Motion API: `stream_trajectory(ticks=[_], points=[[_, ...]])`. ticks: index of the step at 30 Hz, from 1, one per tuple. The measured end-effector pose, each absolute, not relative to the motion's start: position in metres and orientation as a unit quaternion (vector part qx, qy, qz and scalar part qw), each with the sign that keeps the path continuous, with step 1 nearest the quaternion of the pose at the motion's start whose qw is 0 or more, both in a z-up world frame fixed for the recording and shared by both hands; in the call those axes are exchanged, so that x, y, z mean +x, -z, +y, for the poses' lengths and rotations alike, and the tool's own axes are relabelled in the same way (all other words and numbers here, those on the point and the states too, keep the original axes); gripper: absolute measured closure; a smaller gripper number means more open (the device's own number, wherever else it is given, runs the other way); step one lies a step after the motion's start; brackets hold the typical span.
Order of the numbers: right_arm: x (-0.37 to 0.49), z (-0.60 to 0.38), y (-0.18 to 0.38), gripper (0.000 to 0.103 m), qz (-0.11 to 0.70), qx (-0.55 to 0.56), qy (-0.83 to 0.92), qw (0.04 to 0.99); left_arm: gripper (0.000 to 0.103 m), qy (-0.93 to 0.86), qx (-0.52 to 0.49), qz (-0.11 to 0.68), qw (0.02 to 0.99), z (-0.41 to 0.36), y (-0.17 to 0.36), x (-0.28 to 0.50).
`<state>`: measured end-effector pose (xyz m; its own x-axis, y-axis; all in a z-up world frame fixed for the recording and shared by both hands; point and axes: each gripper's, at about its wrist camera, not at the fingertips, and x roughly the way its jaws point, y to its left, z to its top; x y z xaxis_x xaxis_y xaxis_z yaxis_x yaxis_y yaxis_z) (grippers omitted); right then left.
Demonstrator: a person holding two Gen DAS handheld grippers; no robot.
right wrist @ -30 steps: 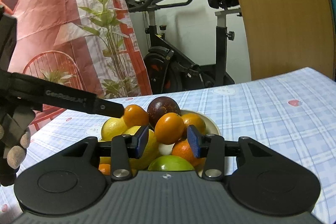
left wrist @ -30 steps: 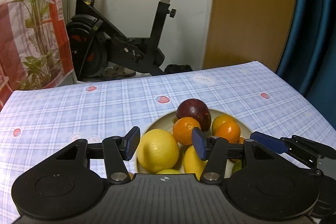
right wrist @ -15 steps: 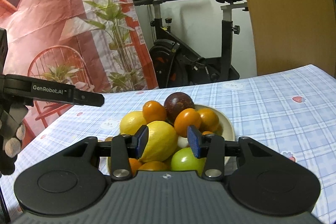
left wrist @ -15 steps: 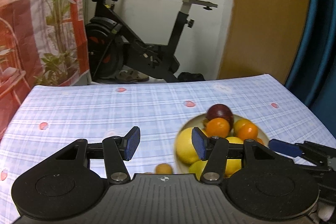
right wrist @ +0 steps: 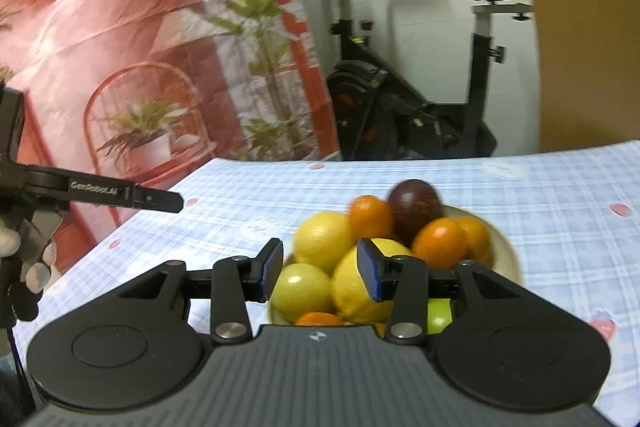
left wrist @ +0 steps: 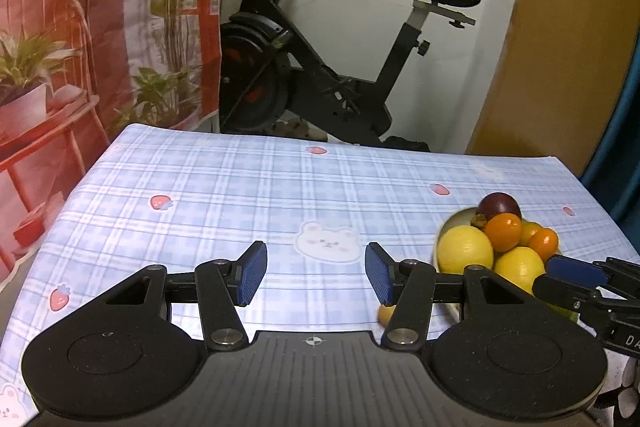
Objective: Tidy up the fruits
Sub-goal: 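Grasp a small tan fruit with the left tool while the right tool grasps the other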
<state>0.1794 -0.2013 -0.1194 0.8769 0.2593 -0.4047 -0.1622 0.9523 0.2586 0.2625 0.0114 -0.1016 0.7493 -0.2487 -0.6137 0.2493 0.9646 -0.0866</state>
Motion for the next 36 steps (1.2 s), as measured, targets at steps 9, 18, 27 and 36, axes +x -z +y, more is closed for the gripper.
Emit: stream_trajectory(ticks=[9,18,27,36], points=[[0.206,-0.160,0.117,0.066,0.245,0.048,-0.162,0.955,0.053,0.172,0.013,0.328,0.929,0.005,0.122,0.258],[0.216,-0.155,0.120,0.080,0.271,0.030,-0.153,0.950,0.059,0.222,0.035,0.343,0.912,-0.031,0.161,0.262],[0.219,-0.163,0.121,0.080,0.284,0.023,-0.143,0.948,0.073,0.250,0.032,0.352,0.902,-0.040,0.175,0.267],[0.235,-0.148,0.120,0.080,0.305,-0.033,-0.163,0.938,0.074,0.221,-0.007,0.337,0.915,-0.012,0.165,0.258]])
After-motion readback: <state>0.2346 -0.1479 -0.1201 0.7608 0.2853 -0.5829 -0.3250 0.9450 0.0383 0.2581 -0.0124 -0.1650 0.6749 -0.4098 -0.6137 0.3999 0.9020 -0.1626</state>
